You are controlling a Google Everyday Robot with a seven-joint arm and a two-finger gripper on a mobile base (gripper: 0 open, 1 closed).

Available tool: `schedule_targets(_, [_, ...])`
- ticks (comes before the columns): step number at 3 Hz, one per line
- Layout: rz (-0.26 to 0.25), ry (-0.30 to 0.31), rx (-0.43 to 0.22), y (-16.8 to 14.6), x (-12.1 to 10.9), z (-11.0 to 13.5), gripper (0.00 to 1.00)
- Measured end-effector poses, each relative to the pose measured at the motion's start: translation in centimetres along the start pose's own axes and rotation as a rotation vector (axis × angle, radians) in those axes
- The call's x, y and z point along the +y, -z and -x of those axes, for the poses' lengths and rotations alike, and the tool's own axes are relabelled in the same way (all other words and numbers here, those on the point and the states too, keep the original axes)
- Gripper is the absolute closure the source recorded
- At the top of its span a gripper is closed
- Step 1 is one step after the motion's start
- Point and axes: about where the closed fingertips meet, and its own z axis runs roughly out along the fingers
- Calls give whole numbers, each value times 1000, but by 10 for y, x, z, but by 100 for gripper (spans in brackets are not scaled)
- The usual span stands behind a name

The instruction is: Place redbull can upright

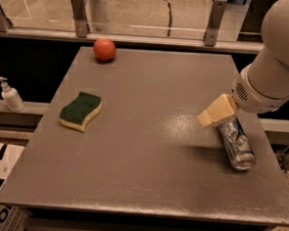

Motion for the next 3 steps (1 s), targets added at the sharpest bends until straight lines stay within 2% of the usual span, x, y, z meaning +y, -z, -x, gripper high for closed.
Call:
schedule_targets(1, [26,-31,45,-18,2,-4,0])
schedule_targets(3, [28,-102,134,-46,5,-10,0])
